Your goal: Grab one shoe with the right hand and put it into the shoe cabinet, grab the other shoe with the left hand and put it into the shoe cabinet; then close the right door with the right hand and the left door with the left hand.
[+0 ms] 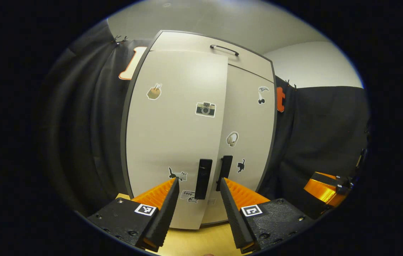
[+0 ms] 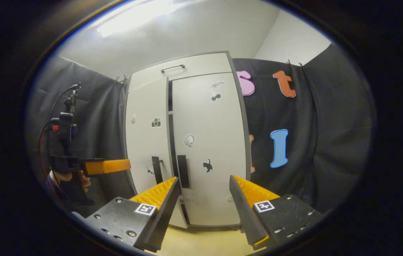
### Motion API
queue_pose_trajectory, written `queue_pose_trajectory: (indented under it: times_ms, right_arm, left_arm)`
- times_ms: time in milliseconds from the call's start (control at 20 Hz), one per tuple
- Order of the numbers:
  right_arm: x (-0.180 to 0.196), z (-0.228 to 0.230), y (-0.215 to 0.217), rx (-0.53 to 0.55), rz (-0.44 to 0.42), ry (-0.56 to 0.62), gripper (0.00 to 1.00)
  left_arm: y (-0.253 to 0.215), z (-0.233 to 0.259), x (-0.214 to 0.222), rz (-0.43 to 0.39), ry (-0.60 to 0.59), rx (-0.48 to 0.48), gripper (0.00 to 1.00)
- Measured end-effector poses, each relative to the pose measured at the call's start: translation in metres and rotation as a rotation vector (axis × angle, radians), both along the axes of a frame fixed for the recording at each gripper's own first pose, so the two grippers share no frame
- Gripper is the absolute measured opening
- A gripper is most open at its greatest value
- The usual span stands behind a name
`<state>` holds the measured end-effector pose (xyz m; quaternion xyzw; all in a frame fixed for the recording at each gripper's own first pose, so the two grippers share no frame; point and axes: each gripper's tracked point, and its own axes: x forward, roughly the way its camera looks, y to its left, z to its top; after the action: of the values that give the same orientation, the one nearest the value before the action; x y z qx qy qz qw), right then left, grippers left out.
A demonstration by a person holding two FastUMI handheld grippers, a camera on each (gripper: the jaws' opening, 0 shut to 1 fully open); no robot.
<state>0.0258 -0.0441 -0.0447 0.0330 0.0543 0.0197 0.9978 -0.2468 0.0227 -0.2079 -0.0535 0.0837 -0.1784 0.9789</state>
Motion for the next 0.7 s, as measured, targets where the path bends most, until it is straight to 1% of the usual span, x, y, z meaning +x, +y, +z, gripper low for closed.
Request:
queue_pose_trajectory:
  times_ms: [200,400,550,700]
  right_arm:
    - [-0.005,0.011,0.002,-0.031,-0.020,-0.011,0.85]
    - [-0.014,0.034,0.004,-0.030,-0.035,-0.043,0.85]
    - [-0.021,0.049,0.008,-0.029,-0.035,-0.071,0.85]
    - [-0.025,0.055,0.009,-0.048,-0.036,-0.090,0.85]
  left_arm:
    - [0.009,0.029,-0.023,0.028,-0.053,0.008,0.72]
    - [0.016,0.061,-0.048,0.052,-0.112,0.016,0.72]
    - [0.018,0.073,-0.064,0.062,-0.127,0.034,0.71]
    - [0.018,0.081,-0.075,0.065,-0.149,0.025,0.72]
